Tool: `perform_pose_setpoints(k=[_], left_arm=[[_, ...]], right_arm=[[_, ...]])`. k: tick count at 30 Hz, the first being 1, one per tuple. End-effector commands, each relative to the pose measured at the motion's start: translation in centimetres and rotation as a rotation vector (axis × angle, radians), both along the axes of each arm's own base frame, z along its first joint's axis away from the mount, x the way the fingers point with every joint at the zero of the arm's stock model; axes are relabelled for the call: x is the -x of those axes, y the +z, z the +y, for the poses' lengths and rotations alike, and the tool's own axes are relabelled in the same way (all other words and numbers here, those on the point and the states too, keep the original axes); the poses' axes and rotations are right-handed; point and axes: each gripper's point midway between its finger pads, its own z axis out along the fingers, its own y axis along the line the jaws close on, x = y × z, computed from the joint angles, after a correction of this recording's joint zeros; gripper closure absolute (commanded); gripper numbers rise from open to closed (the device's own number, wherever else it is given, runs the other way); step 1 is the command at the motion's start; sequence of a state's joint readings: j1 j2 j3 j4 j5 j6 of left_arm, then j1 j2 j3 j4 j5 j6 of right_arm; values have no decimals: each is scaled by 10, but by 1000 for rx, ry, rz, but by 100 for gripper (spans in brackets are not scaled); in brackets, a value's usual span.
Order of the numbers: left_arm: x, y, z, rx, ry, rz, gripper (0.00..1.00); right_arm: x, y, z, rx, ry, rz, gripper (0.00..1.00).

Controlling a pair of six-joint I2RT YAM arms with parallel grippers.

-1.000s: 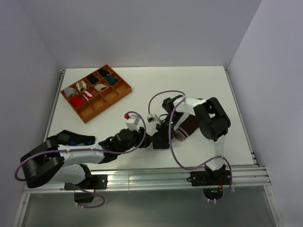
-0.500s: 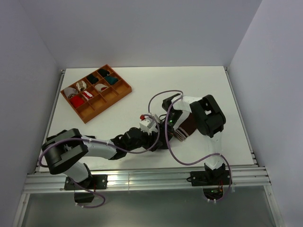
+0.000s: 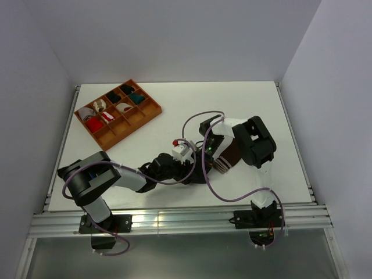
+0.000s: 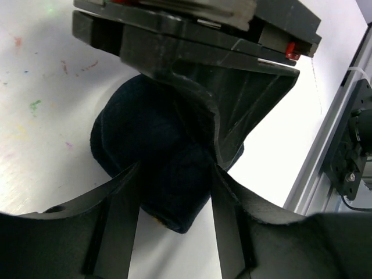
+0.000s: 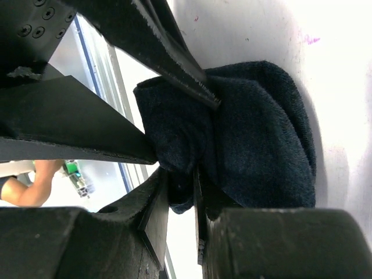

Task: Roll the socks
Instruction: Roll the sock at the center of the board.

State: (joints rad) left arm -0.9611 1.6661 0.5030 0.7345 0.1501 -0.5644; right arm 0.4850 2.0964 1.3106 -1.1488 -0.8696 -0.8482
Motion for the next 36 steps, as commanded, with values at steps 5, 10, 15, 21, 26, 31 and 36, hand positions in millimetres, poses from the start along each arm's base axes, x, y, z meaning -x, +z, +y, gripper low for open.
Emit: perform_pose_setpoints(k=[5,10,15,21,26,31,36], left_arm=[[6,-1,-10,47,-48,38,61],[10,-15,-7,12,-15,124,94],[13,-39,9,-62,58,203,100],[14,-53,21,-114,118,246,100],[16,-67,27,-141,150,299,100],[16,-74,30,-142,184,375,100],[19,-76,33,-136,199,486,100]], right_arm=[[-11,-26,-15,78,38,-68,80],[-22,-21,-12,74,6,-151,62],[-34,-5,-12,67,-26,-262,54],[-47,19,-18,51,-88,-367,44],[-48,38,-31,18,-122,-448,42],[-49,54,-41,-11,-156,-631,39],[-45,67,-51,-49,-152,-806,37]])
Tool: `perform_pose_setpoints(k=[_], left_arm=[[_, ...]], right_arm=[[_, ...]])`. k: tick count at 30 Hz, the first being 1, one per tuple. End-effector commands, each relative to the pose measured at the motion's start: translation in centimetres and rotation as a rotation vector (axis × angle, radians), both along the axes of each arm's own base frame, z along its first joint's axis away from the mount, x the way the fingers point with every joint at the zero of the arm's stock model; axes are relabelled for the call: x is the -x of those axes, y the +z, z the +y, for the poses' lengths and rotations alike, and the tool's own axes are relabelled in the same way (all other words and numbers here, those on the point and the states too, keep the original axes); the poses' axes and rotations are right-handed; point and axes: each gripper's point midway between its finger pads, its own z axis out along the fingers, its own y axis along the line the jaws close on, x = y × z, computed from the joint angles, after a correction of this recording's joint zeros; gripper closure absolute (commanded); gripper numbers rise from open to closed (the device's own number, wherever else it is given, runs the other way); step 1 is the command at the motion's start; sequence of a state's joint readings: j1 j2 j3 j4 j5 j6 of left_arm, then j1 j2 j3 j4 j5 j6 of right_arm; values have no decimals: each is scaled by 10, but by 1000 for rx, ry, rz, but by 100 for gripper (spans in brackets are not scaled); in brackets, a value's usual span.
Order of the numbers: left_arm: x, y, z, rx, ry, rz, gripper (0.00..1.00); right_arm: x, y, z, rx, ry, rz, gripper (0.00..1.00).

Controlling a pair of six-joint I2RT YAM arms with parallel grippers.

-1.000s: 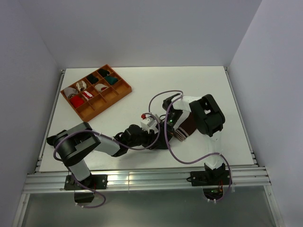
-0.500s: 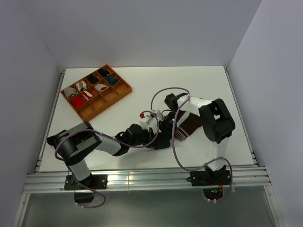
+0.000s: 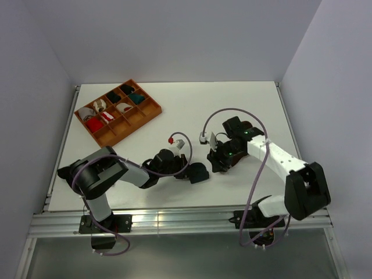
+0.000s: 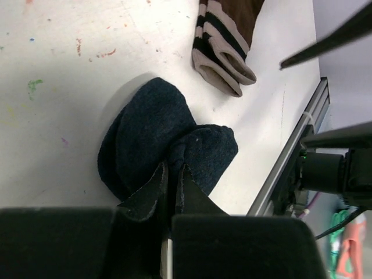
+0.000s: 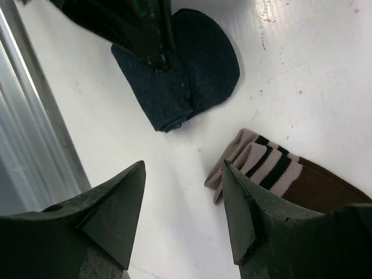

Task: Roll the socks
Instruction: Roll the sock at the center of the board.

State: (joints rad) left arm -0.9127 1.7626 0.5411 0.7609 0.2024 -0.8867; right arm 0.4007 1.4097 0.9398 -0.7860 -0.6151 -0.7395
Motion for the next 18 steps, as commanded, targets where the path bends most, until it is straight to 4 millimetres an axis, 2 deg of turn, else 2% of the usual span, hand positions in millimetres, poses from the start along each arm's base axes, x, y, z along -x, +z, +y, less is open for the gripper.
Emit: perform_pose_setpoints(k=[1,2,5,8,9,11,12,14,16,18], left_arm=[[25,-66,41,-231,13,214,100],[27,-68,42,-238,11,230,100],[27,-67,36,-251,-12,284,100],[36,-70,35,-244,-58,373,100],[37,-70,36,-236,-63,402,100],[37,-73,38,-236,-70,451,100],[36,-75,40,-248,-66,462,100],[38,-80,45,-279,-66,494,100],[38,-82,47,-281,-62,518,100],[39,-81,47,-274,-69,541,100]], right_arm=[[-9,3,-5,-11,27,-166,37],[-6,9,-4,-30,43,-198,37],[3,6,-7,-41,100,-253,36],[6,3,-7,-36,127,-335,35],[13,-3,-4,-29,152,-342,35],[11,0,1,-24,163,-406,35],[20,-6,6,-21,196,-407,34],[22,-8,13,-27,216,-430,34],[29,-17,20,-15,250,-441,35],[27,-23,24,0,255,-474,35]])
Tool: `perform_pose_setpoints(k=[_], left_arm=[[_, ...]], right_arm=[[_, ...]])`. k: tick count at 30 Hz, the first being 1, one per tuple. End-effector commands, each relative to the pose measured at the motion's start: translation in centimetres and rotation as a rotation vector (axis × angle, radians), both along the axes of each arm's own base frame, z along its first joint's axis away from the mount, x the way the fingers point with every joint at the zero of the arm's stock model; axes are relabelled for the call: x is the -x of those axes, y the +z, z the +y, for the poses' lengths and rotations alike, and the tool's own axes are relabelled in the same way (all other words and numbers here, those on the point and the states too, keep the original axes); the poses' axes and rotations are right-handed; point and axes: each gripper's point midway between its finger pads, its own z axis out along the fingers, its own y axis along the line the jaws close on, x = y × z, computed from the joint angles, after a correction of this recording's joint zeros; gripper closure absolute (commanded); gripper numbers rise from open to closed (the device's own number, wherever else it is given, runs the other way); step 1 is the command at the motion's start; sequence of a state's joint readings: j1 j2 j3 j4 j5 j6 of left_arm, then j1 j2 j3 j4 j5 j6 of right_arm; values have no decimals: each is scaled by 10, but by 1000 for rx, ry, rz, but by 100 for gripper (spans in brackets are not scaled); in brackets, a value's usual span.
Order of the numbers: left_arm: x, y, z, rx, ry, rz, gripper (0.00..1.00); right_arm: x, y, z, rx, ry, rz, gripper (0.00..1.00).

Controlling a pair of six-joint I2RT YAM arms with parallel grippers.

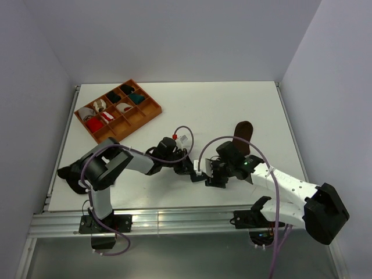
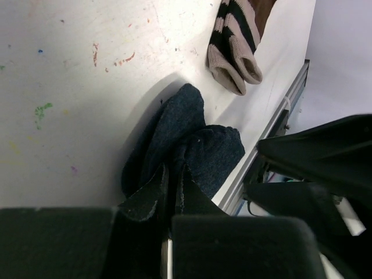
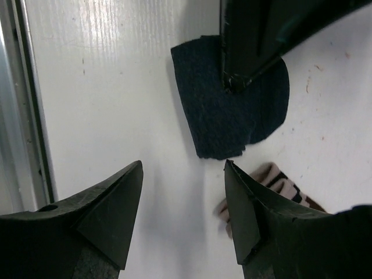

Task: Roll the socks
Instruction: Roll the sock at the center of the board.

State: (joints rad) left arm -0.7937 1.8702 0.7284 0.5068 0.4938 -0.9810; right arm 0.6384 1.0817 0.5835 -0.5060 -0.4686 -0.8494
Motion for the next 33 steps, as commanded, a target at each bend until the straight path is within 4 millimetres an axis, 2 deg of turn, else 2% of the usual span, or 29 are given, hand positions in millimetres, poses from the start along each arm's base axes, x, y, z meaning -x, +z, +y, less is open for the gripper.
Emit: perform_pose_setpoints(k=[1,8,16,18,22,23,25,26,27,28,29,31,32,33], left_arm=[[48,-73,53,-280,-31,237,100],[54,-80,53,-274,-43,298,100],[54,-78,47,-242,-57,316,100],[54,-77,46,-239,-60,319,100],[52,-73,42,-219,-61,318,99],[52,-72,42,-217,-56,317,98],[51,-67,42,-205,-42,306,89],[47,-66,42,-203,-24,285,87],[44,-59,41,-192,-16,260,79],[41,-61,45,-208,8,248,73],[39,-59,45,-209,19,230,73],[35,-51,48,-203,44,200,67],[29,-50,49,-207,67,173,64],[26,-41,48,-188,72,145,63]], right_arm=[[-17,0,14,-12,-2,-133,35],[-16,-6,31,12,55,-203,35],[-16,-24,35,68,69,-198,37],[-17,-26,35,77,65,-195,39],[-19,-32,35,108,44,-168,53],[-19,-34,35,110,42,-157,63],[-16,-35,38,107,39,-126,73],[-15,-35,38,105,37,-112,74],[-13,-36,38,111,36,-84,74],[-12,-33,41,95,40,-62,74],[-12,-32,42,94,41,-45,75],[-3,-38,38,118,55,24,77],[-7,-34,40,113,57,36,77],[-2,-40,34,142,56,81,78]])
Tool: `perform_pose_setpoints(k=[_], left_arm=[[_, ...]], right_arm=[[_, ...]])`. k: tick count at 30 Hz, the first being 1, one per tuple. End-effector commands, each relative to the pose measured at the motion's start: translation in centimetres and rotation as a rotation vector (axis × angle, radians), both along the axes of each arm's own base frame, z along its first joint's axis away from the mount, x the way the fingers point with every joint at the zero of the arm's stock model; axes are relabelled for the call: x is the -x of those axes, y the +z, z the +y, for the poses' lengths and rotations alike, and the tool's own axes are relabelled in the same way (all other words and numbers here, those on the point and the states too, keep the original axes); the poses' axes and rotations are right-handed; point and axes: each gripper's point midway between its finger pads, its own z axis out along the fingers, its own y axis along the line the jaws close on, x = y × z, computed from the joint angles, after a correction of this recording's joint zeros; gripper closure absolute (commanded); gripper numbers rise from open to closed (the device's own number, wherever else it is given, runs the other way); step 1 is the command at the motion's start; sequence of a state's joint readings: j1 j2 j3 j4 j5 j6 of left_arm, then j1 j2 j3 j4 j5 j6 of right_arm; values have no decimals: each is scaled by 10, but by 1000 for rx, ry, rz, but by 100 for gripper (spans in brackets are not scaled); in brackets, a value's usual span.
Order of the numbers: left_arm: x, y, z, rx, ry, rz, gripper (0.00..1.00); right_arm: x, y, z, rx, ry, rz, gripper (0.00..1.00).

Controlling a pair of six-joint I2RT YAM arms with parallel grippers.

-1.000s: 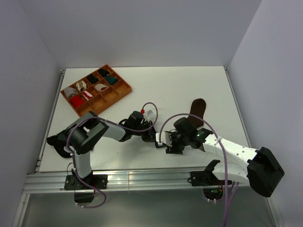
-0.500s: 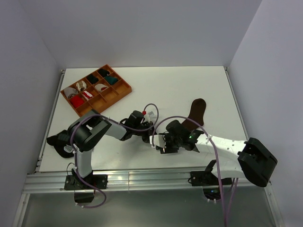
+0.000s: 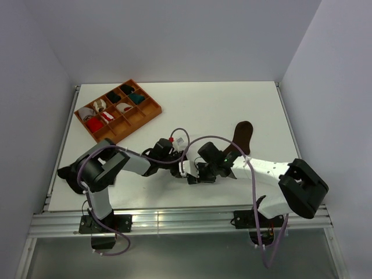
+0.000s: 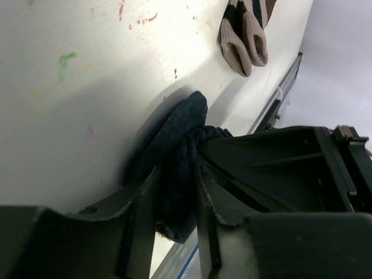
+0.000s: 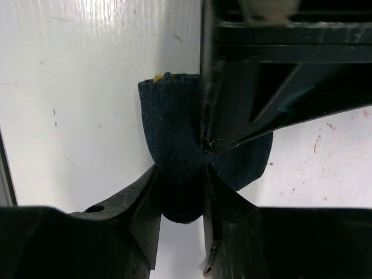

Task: Roll the socks
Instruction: Roll the sock at the center of the board.

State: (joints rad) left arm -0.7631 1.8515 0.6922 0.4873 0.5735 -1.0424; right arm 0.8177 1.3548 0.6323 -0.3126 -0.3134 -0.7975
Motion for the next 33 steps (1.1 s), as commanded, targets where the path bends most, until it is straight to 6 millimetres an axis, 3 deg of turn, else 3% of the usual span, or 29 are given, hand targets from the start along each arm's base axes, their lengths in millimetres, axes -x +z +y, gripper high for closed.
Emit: perform_pose_setpoints(k=[1,11,19,26,33], left_arm=[[15,-42,38,-211,71,28,61],[-3,-17,47,-180,153,-138,50],[-15,5,65,-168,225,-308,49],[-19,24,61,-119,193,-428,45],[-13,39,42,-52,95,-520,43]], right_arm=[[11,-4,-3,24,-6,143,78],[0,-6,-10,57,-47,321,80],[-4,-17,-19,120,-86,472,80],[-14,-24,-16,157,-142,541,80],[-12,-28,-15,188,-170,629,80]])
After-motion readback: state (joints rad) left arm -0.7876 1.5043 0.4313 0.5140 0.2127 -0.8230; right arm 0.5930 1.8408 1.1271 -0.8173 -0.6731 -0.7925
